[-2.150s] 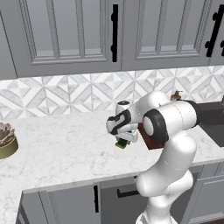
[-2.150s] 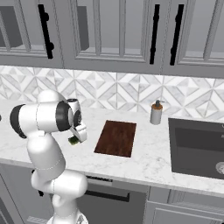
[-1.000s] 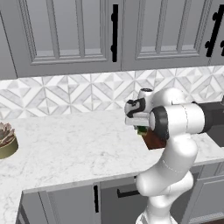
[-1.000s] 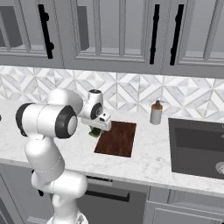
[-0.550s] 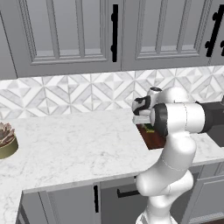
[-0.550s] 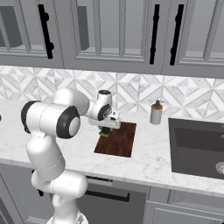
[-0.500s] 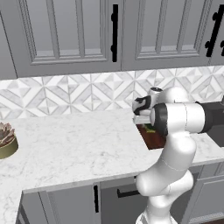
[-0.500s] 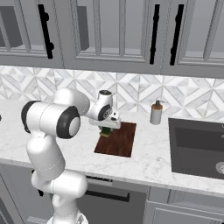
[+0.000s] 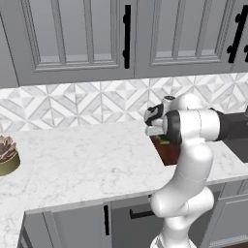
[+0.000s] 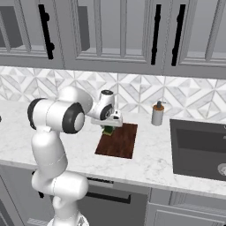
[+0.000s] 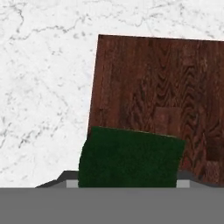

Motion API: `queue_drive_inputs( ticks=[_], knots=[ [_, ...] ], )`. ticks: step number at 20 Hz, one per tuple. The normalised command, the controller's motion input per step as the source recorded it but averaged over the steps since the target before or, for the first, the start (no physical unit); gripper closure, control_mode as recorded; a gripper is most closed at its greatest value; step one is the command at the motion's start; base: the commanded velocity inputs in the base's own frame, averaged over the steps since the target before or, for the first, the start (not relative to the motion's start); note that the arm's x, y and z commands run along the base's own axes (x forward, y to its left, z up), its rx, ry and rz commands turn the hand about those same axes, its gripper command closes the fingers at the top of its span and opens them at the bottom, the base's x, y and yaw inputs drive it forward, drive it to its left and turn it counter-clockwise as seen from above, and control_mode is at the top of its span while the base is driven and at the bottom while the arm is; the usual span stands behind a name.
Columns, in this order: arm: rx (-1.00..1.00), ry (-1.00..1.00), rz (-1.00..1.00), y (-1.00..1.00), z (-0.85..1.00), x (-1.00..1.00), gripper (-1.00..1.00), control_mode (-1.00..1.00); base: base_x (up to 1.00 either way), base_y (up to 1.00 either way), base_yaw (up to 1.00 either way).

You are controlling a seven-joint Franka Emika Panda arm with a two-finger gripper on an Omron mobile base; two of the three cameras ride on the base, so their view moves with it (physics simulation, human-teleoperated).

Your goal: Pick up the sponge from the counter and clean the cutting board by briefly scrubbing or pressing down on the cutting board. Once finished, release the sponge.

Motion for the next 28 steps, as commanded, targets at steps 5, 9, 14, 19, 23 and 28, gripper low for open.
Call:
queue_drive_inputs(
  ticks=[5,9,14,19,23,28],
  knots=[
    [0.0,0.0,0.08,0.0,-0.15,0.31,1.0,-1.0,0.0,0.0,0.0],
    [0.0,0.0,0.08,0.0,-0.27,0.12,1.0,-1.0,0.0,0.0,0.0],
    [0.0,0.0,0.09,0.0,-0.23,0.18,1.0,-1.0,0.0,0.0,0.0],
    [0.0,-0.04,0.06,0.0,-0.19,0.14,1.0,-1.0,0.0,0.0,0.0],
    [-0.03,-0.17,0.06,0.0,-0.11,0.03,1.0,-1.0,0.0,0.0,0.0],
    [0.0,-0.14,0.03,-0.17,-0.11,0.0,1.0,-1.0,0.0,0.0,0.0]
  ],
)
